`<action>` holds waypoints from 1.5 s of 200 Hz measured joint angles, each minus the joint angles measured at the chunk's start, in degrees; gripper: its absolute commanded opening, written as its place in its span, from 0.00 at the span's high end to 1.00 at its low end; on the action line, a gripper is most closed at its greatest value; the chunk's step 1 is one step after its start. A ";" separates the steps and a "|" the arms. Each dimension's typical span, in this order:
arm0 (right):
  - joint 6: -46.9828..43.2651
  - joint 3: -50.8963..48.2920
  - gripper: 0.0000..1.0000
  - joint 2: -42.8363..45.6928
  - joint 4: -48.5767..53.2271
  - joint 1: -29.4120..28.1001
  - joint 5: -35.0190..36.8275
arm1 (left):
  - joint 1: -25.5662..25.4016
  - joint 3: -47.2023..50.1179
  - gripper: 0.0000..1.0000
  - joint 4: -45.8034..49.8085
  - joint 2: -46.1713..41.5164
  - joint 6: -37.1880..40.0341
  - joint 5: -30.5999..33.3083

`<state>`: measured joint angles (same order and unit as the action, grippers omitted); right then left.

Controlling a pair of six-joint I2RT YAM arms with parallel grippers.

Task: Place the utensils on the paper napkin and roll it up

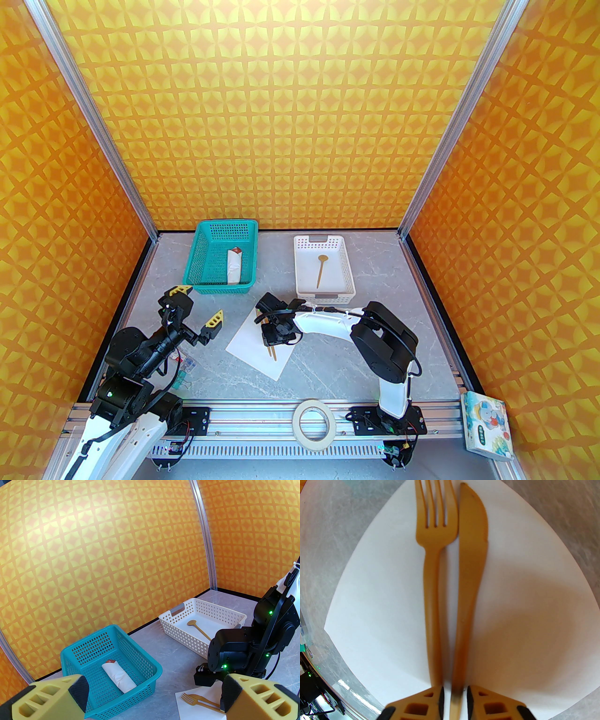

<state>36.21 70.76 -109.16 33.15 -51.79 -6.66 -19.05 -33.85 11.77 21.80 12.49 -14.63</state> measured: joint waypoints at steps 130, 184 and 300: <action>-5.44 9.03 0.64 5.16 9.84 1.75 5.88 | 0.00 0.00 0.01 0.00 0.00 -0.02 0.00; -9.97 13.20 0.61 8.81 14.62 8.28 8.37 | 0.00 0.00 0.01 0.00 -0.02 0.02 0.00; -15.54 21.35 0.44 7.85 18.49 26.08 8.87 | 0.00 0.00 0.01 0.28 -0.11 0.46 0.00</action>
<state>20.67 92.12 -101.32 51.64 -25.71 2.22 -19.05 -33.85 12.05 21.69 12.95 -14.63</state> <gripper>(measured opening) 0.555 0.990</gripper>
